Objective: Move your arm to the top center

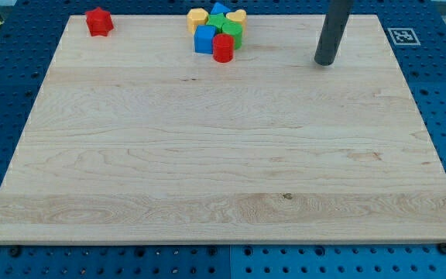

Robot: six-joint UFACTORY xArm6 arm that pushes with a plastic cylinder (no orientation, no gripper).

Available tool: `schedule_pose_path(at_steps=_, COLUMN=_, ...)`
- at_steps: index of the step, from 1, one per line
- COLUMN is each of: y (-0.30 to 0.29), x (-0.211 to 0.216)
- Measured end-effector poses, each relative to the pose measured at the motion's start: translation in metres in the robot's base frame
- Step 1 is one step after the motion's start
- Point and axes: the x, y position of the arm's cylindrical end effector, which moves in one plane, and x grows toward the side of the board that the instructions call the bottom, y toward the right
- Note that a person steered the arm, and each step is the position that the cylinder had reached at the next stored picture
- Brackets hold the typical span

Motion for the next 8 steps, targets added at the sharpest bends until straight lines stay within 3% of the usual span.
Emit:
schedule_pose_path(at_steps=2, y=-0.021, x=0.007)
schedule_pose_path(at_steps=4, y=-0.136, x=0.049)
schedule_pose_path(at_steps=6, y=-0.273, x=0.005)
schedule_pose_path(at_steps=7, y=-0.311, x=-0.033)
schedule_pose_path(at_steps=8, y=-0.313, x=-0.077)
